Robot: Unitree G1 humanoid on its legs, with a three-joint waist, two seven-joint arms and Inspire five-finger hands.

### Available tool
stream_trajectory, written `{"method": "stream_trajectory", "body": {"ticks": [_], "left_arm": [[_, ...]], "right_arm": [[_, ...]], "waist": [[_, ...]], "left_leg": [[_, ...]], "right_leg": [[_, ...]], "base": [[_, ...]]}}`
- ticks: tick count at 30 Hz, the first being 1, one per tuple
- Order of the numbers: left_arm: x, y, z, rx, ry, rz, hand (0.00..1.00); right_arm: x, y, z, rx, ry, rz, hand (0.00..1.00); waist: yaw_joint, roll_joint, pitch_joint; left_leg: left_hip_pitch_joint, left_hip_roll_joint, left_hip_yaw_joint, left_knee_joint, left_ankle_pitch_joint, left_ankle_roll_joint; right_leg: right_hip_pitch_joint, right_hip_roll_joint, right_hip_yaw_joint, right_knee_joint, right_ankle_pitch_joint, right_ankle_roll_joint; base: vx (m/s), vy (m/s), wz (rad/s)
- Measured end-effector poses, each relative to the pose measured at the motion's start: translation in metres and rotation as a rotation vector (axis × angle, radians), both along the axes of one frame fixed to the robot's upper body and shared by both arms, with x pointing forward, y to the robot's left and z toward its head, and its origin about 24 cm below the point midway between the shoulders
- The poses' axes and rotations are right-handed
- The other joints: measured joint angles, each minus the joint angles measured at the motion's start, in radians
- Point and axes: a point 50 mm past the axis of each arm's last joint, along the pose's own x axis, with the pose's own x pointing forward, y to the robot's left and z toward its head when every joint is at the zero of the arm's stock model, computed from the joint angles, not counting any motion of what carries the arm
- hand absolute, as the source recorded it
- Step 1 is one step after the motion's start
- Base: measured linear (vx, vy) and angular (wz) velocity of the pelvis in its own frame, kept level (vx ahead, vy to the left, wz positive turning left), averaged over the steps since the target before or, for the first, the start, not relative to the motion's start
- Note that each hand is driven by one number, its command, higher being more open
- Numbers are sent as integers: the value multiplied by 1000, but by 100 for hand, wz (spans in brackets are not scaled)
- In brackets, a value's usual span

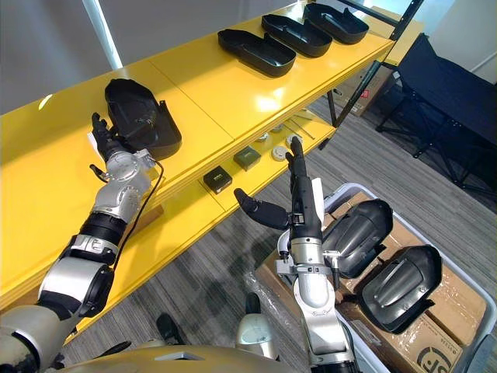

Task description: Walk over and take three plastic housings, then place them on the shelf

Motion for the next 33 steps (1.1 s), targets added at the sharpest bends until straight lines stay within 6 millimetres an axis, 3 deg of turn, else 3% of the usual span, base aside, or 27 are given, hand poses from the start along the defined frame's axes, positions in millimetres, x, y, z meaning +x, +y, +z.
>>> {"method": "stream_trajectory", "body": {"ticks": [12,21,23,27,33], "left_arm": [[1,-6,-1,-176,-78,-102,100],[-9,-17,-22,-259,-57,-195,100],[-11,-20,-26,-223,-36,-194,100],[-14,-22,-35,23,53,-224,100],[-12,-14,-39,338,185,-288,100]], "right_arm": [[3,12,-9,6,42,44,100],[3,17,-11,15,53,44,100],[3,18,-13,14,61,47,100],[3,18,-17,10,82,53,100],[11,17,-8,-45,47,110,100]], "waist": [[10,-19,-13],[27,-47,-55],[27,-50,-64],[27,-51,-70],[26,-46,-87]], "left_leg": [[-8,0,-26,0,10,4],[3,-2,-37,0,10,3],[5,-2,-38,0,10,3],[6,-2,-37,-1,7,-3],[8,2,-38,-1,10,-7]], "right_leg": [[8,-2,-23,-2,5,7],[32,-3,-38,-18,7,10],[34,-4,-39,-17,7,10],[34,-4,-37,-17,4,7],[34,-1,-35,-16,2,10]], "base": [[4,-1,6],[7,1,3],[0,0,0],[0,0,0],[0,0,0]]}}
